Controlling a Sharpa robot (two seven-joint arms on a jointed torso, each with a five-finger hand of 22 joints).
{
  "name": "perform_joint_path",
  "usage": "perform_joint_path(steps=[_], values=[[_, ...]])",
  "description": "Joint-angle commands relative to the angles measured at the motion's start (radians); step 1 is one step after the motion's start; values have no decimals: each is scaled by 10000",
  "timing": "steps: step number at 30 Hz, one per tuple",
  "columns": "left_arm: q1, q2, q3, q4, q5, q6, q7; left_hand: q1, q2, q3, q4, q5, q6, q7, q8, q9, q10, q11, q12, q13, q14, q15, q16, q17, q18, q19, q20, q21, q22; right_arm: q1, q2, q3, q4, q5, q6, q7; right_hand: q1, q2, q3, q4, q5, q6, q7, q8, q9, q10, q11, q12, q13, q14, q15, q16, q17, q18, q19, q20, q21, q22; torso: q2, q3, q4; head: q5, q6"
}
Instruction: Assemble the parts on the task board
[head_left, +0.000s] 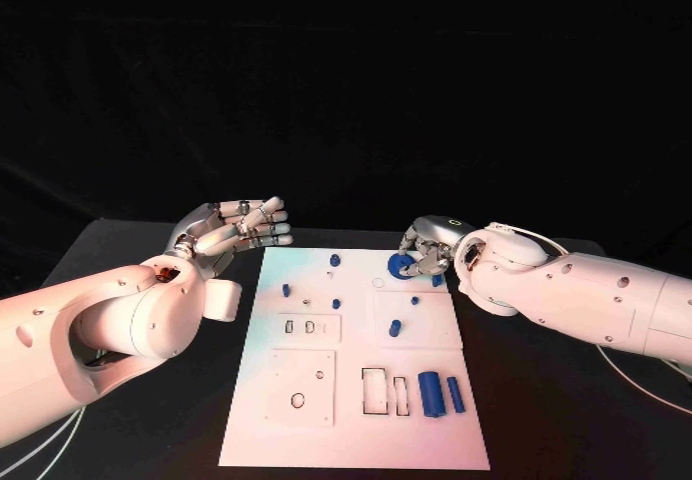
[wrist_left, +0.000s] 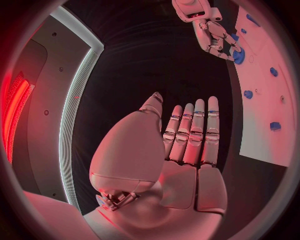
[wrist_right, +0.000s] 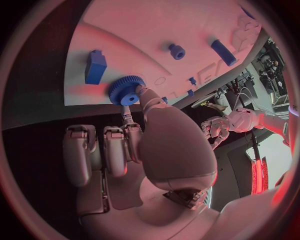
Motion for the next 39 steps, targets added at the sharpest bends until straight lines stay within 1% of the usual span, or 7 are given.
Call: perform_joint_path(steps=[1,10,14,17,22,27,39], values=[[11,24,8,8,11,175,38,106,28,-7,-65,-64,44,-13,-26,-5,34,60,-66,-5,70,11,-47,16,101,-76,0,36,17,-35,-34,-21,168,-410,-515,69,97,-40,149,-6,181,335,-234,-45,96,107,-17,91,1102,881,-62,45,1894,-133,421,-65,86,1822,-4,-1,-5,5,40],[10,46,7,-13,22,151,37,106,28,-7,-65,-64,44,-13,-26,-5,34,60,-66,-5,70,11,-47,16,101,-76,0,36,17,44,-207,15,1276,-1398,-1658,-188,-62,-240,439,42,814,473,-264,-146,110,147,-43,154,1187,895,-83,69,1961,-182,553,-89,217,1999,-8,-15,6,46,125],[10,62,6,-20,32,151,36,106,28,-7,-65,-64,44,-13,-26,-5,34,60,-66,-5,70,11,-47,16,101,-76,0,36,17,80,-26,25,1620,-1789,-1884,-363,-72,-254,478,44,858,496,-268,-152,114,150,-47,157,1192,898,-86,75,1977,-190,575,-92,240,2028,-10,-19,42,49,124],[10,76,6,-26,46,149,35,106,28,-7,-65,-64,44,-13,-26,-5,34,60,-66,-5,70,11,-47,16,101,-76,0,36,17,93,220,27,1754,-1976,-1941,-413,-74,-259,487,44,868,498,-269,-155,114,147,-48,152,1188,901,-87,79,1987,-195,589,-93,255,2046,-6,-17,37,106,113],[10,119,5,-31,78,164,42,117,38,-8,-72,-63,40,-8,-37,-6,29,64,-78,-7,69,14,-59,17,101,-84,2,44,20,84,844,-21,1497,-2191,-1884,-475,-96,-265,502,56,861,504,-267,-163,115,153,-47,159,1196,902,-88,81,1993,-198,597,-94,262,2056,1,-27,35,172,116],[11,148,5,-38,86,175,48,117,38,-8,-72,-63,40,-8,-37,-6,29,64,-78,-7,69,14,-59,17,101,-84,2,44,20,-16,1339,-85,1139,-2244,-1815,-479,-107,-266,511,63,855,504,-265,-169,114,149,-46,152,1190,900,-88,78,1986,-196,591,-95,256,2049,14,-8,24,215,99],[11,163,5,-55,89,176,54,119,43,-9,-73,-63,40,-5,-41,-6,28,66,-83,-7,69,15,-65,18,101,-88,4,47,22,-209,2028,-128,471,-2257,-1449,-494,-149,-286,553,81,817,470,-251,-216,105,137,-37,133,1175,898,-84,75,1978,-190,575,-96,239,2031,10,0,4,251,75]])
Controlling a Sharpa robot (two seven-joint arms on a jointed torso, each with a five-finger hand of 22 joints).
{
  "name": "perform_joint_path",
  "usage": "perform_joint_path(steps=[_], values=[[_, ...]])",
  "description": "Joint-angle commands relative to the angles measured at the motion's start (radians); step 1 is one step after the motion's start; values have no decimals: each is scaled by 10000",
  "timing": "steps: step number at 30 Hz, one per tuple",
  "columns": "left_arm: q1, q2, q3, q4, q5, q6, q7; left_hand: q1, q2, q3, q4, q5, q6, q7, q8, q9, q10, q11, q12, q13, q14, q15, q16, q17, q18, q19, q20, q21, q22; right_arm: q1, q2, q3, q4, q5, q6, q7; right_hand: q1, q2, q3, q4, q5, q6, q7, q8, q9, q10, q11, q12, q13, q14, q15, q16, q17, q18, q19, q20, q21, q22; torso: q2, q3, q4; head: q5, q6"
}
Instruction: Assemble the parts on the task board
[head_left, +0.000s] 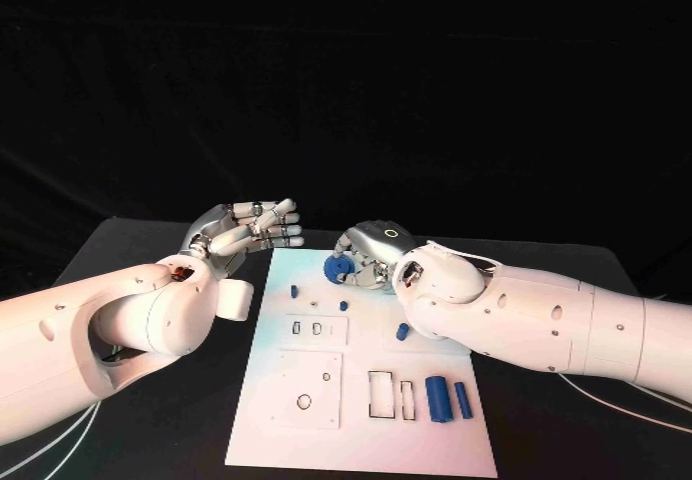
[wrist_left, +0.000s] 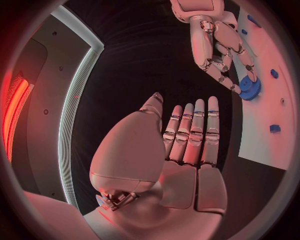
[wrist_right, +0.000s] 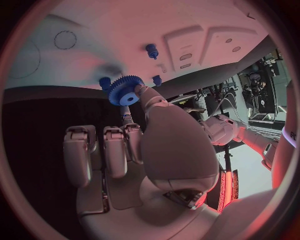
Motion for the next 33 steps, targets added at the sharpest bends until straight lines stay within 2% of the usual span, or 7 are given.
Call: perform_joint_path(steps=[1,16,19,23,25,28,33], values=[[12,29,9,13,44,174,68,78,2,-9,-73,-63,41,-6,-41,-6,28,66,-17,-7,69,15,-65,13,101,-88,4,47,16,-39,118,-8,-170,-222,308,-86,-93,53,81,13,1,372,-334,2,106,140,-35,22,1184,899,-84,37,1973,-192,538,-59,6,2028,1,8,-13,2,-9],[12,29,9,16,45,174,60,78,2,-9,-73,-63,41,-6,-41,-6,28,66,-17,-7,69,15,-65,13,101,-88,4,47,16,-182,449,-36,-652,-183,749,-199,-274,-71,139,85,-109,251,-270,-155,76,29,18,-135,1045,884,-44,12,1908,-166,464,-36,-73,1944,3,8,-20,4,-55],[13,27,9,17,45,174,58,78,2,-9,-73,-63,41,-6,-41,-6,28,66,-17,-7,69,15,-65,13,101,-88,4,47,16,-187,478,-39,-722,-152,731,-192,-376,-162,162,132,-170,-33,-160,-379,4,-38,105,-228,965,880,20,7,1897,-159,440,4,-99,1921,-1,6,-15,8,-55],[13,32,9,17,45,179,51,78,2,-9,-73,-63,41,-6,-41,-6,28,66,-17,-7,69,15,-65,13,101,-88,4,47,16,-191,532,-44,-792,-112,683,-182,-574,-301,70,234,-812,-578,27,-790,-133,-161,275,-402,806,878,163,5,1894,-148,401,111,-144,1881,-3,10,-14,-2,-53],[13,33,9,17,45,181,48,78,2,-9,-73,-63,41,-6,-41,-6,28,66,-17,-7,69,15,-65,13,101,-88,4,47,16,-191,550,-48,-811,-90,684,-180,-695,-352,-41,328,-880,-948,131,-982,-236,-225,372,-487,727,880,247,9,1905,-145,391,184,-158,1872,-2,6,-13,-8,-50],[13,33,9,15,45,180,45,78,2,-9,-73,-63,41,-6,-41,-6,28,66,-17,-7,69,15,-65,13,101,-88,4,47,16,-193,573,-53,-838,-45,728,-181,-843,-394,-295,515,-865,-1168,209,-973,-324,-265,453,-527,688,883,334,17,1923,-138,379,285,-177,1862,-2,7,-9,-16,-45],[13,23,9,18,45,173,43,83,3,-15,-78,-64,39,-1,-50,-7,26,69,-26,-8,67,18,-77,14,101,-97,7,54,19,-194,566,-62,-853,80,975,-172,-1233,-346,-681,973,-776,-976,184,-887,-334,-218,456,-443,761,894,350,37,1974,-143,406,344,-156,1900,-8,3,-18,-13,-40]])
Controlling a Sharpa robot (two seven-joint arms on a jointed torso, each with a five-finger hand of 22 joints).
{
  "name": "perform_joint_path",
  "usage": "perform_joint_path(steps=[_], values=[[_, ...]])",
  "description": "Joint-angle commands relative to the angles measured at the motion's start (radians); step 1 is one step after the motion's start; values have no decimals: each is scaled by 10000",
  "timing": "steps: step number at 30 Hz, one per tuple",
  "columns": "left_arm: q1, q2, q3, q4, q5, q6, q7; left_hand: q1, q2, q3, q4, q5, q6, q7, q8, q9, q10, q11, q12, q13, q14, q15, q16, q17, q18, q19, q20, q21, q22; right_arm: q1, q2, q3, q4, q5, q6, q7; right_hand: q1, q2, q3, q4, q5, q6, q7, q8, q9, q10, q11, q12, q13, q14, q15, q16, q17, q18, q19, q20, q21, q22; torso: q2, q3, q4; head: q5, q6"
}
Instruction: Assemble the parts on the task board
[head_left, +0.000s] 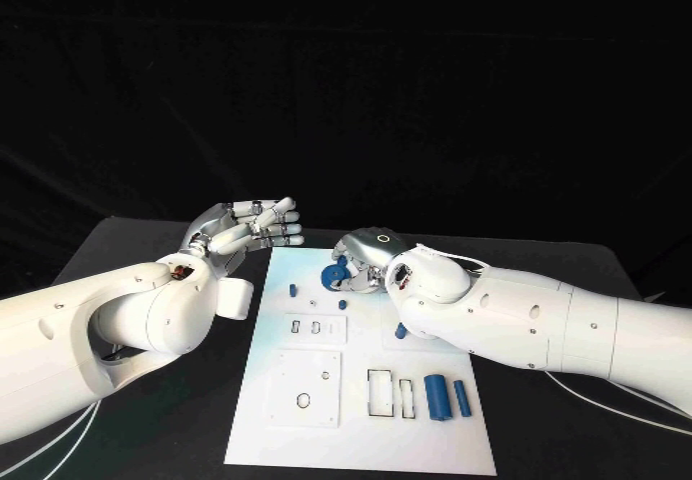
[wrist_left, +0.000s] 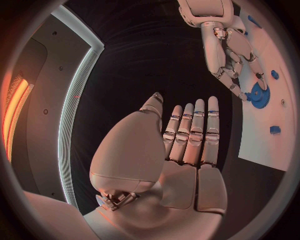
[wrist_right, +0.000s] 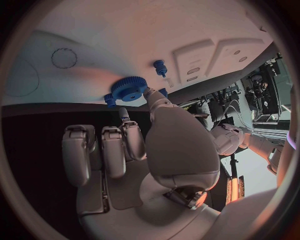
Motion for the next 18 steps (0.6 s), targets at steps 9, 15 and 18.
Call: perform_joint_path(steps=[9,15,18], values=[[12,-7,8,20,20,155,47,86,3,-19,-81,-64,35,3,-57,-8,22,72,-34,-9,65,19,-85,17,100,-103,9,58,14,-8,-120,-16,39,189,529,-89,-479,201,-305,621,418,484,-115,146,18,201,-34,249,977,905,-1,57,2028,-157,483,48,40,1960,-4,-1,1,0,-5],[12,-33,8,-24,20,170,49,86,3,-19,-81,-64,35,3,-57,-8,22,72,-34,-9,65,19,-85,17,100,-103,9,58,14,-2,-646,-6,462,729,-1133,507,-249,236,-259,553,396,508,-129,107,-5,265,-52,340,1064,906,-20,58,2031,-164,502,22,56,1985,-27,19,-32,-28,37],[12,-54,8,-57,20,172,51,86,3,-19,-81,-64,35,3,-57,-8,22,72,-34,-9,65,19,-85,17,100,-103,9,58,14,53,-1185,31,953,1328,-1733,1136,14,258,-183,421,388,503,-122,70,-29,242,-53,314,1042,902,-26,54,2021,-151,467,16,15,1948,-38,25,-65,-53,69]])
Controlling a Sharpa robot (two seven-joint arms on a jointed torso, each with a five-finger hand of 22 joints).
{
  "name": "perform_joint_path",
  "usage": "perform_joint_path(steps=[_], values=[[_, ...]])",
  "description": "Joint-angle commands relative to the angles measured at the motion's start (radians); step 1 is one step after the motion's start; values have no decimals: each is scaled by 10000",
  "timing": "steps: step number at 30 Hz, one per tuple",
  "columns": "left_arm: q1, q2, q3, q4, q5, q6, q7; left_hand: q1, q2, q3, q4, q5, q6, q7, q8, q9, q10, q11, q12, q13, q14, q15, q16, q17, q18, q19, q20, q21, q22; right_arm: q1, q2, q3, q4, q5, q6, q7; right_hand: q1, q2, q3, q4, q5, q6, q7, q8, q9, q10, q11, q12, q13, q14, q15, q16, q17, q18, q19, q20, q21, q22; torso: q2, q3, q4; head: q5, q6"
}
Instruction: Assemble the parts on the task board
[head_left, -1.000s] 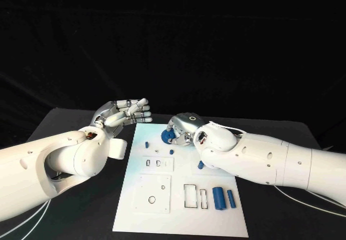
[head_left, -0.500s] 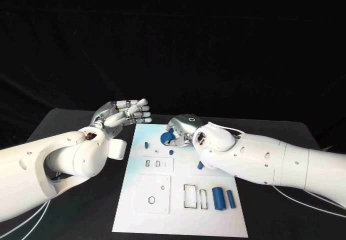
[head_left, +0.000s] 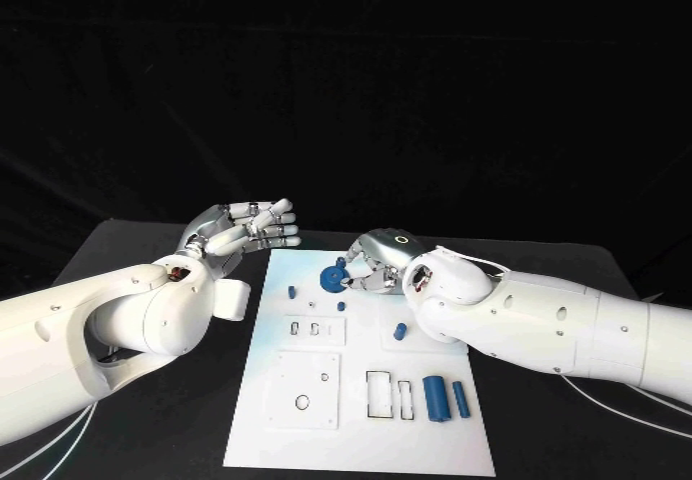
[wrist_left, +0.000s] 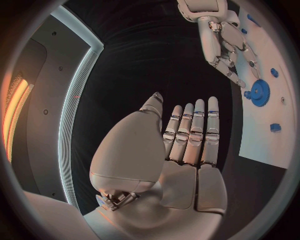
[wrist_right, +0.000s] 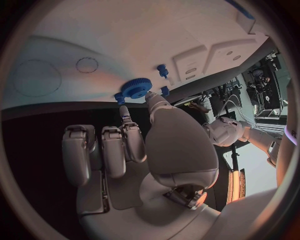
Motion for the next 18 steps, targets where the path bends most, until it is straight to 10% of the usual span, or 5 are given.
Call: perform_joint_path(steps=[1,9,18], values=[[12,-3,8,-25,17,175,56,88,3,7,-54,-65,33,5,-61,-8,19,74,-38,-9,64,21,-20,10,101,-70,-26,59,16,90,-489,39,492,1018,-1330,1097,214,-12,34,-120,-17,53,36,-17,-24,27,2,0,1029,901,-22,52,2018,-147,458,14,4,1930,-22,21,-69,-38,69],[8,62,-15,-208,61,256,46,91,3,4,-58,-65,31,6,-66,-9,15,76,-45,-10,64,22,-26,11,100,-75,-25,62,18,364,-2459,83,1757,3046,-266,2650,850,-102,146,-502,-149,41,63,-60,-86,-359,14,-504,579,734,-19,-211,1377,56,-109,18,-647,1307,-155,112,-244,-107,134],[-2,179,-53,-384,90,416,67,94,4,3,-60,-64,31,6,-69,-9,14,77,-47,-10,65,23,-28,12,100,-78,-24,64,18,345,-3834,76,1649,3886,334,3650,1288,-254,157,-755,-59,-313,143,-99,-208,-653,77,-895,239,683,24,-325,1181,101,-247,49,-850,1153,-246,231,-377,-126,200]])
